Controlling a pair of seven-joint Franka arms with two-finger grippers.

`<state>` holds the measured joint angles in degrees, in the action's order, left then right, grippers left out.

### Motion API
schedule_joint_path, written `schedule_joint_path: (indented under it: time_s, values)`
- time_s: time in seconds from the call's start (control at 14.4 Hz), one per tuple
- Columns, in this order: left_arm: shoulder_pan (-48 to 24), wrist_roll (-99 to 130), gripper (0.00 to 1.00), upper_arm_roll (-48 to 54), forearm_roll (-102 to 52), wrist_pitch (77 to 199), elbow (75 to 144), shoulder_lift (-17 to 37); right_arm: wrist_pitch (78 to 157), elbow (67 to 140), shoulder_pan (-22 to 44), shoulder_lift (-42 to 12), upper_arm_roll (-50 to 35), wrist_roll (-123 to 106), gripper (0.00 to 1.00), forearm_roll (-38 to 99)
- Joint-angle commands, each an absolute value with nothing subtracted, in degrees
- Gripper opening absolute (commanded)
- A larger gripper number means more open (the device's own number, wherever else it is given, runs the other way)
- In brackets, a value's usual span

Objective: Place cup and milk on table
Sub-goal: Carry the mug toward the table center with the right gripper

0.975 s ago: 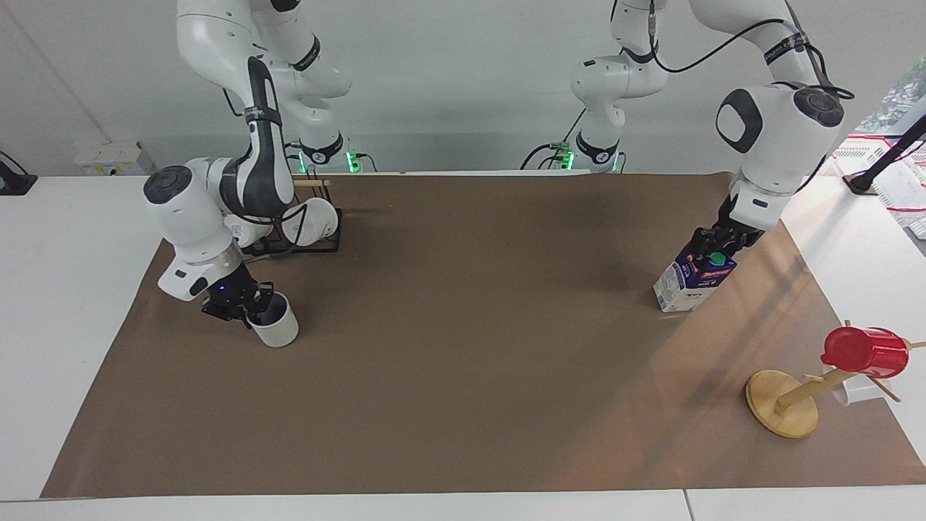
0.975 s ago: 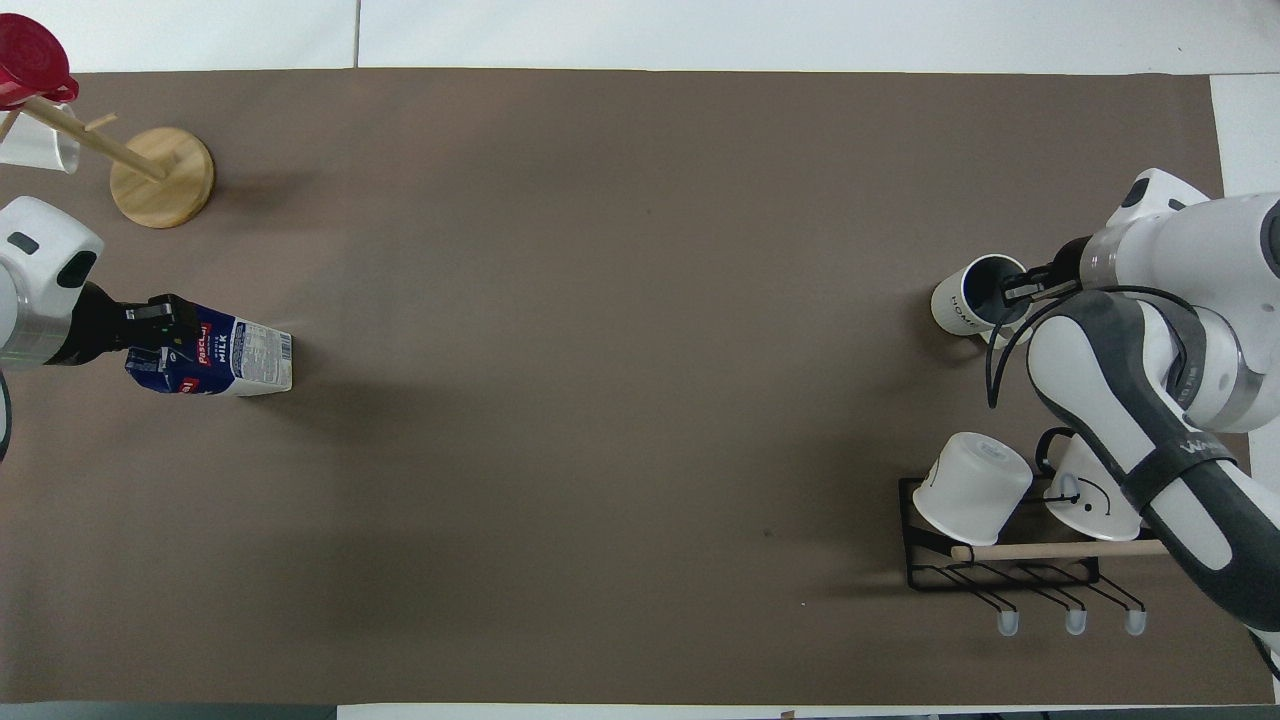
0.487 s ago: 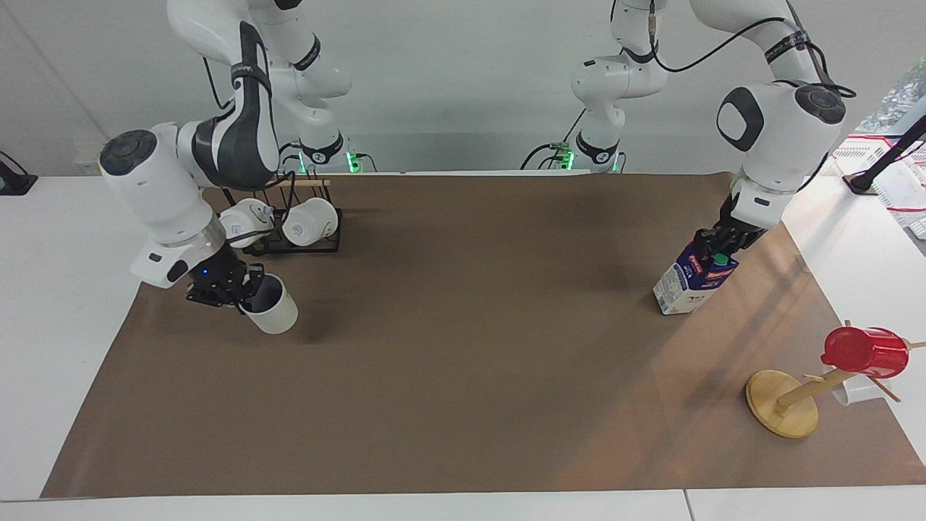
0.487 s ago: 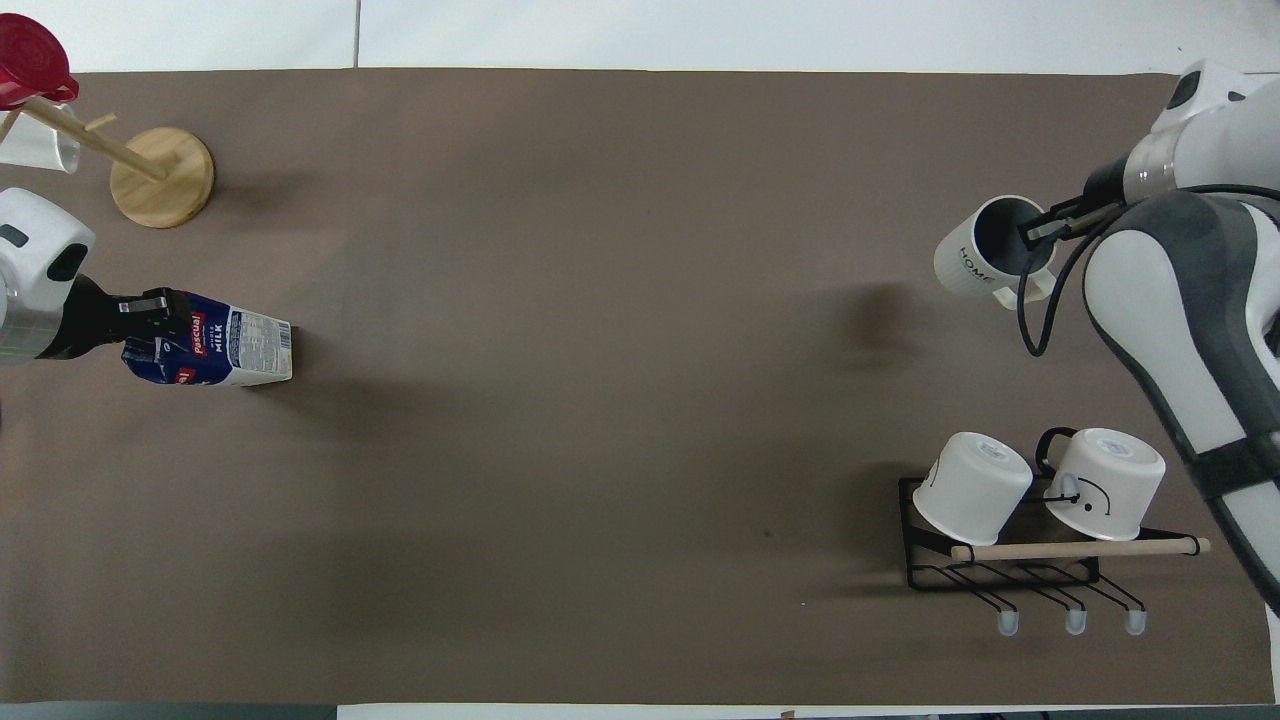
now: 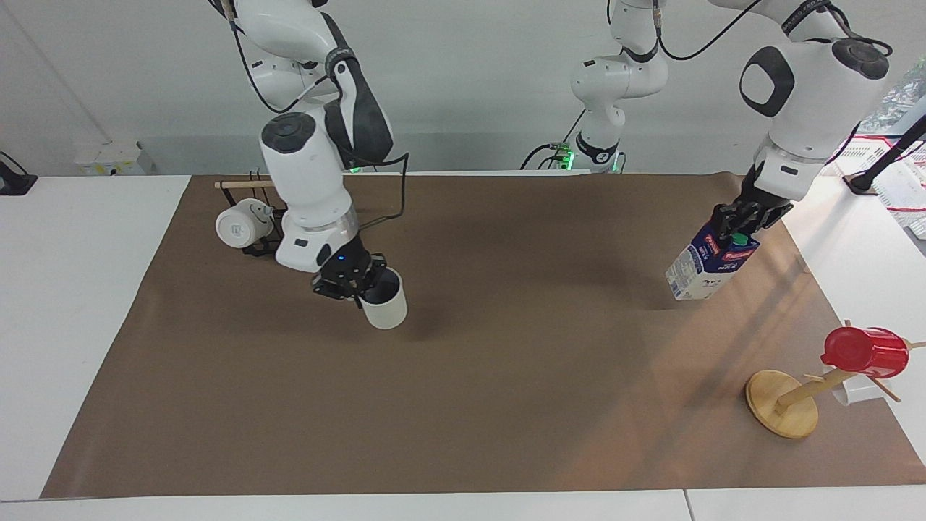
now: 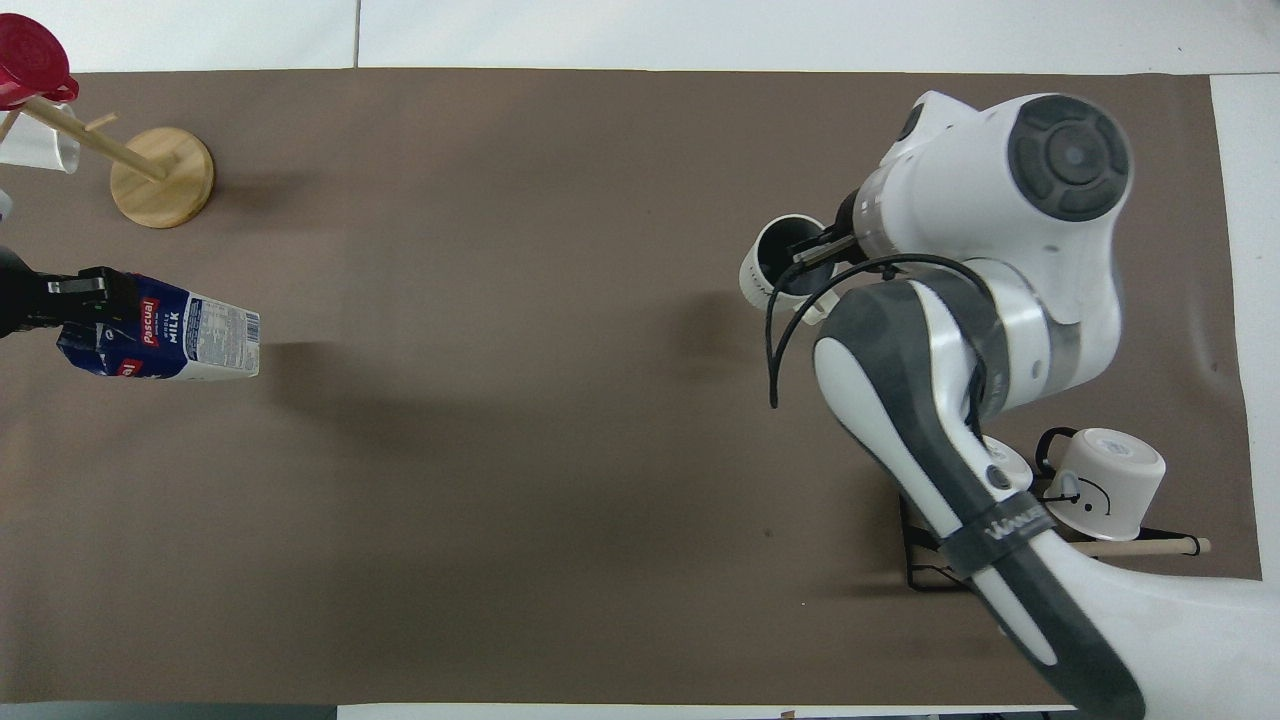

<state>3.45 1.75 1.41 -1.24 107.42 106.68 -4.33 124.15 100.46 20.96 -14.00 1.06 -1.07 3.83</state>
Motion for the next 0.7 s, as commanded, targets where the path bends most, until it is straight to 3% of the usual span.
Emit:
schedule_joint_path:
  time_s: [0.0,0.28,0.63]
  values:
    - [3.4,-0.2,0.0,1.2,-1.2,102.3,102.2,-3.9,125.4,102.3,24.2,-13.9,1.2,10.2,0.0,0.5]
    - [3.3,-0.9,0.0,1.4,0.9,98.5,99.7,-4.0,125.3,102.4,30.3,-16.8,1.2,29.1,0.0,-4.5]
    - [3.1,-1.1,0.0,1.5,0.8,98.1,101.1,-5.0,129.4,106.5,32.3,-17.2,1.2,31.1,0.0,-6.8]
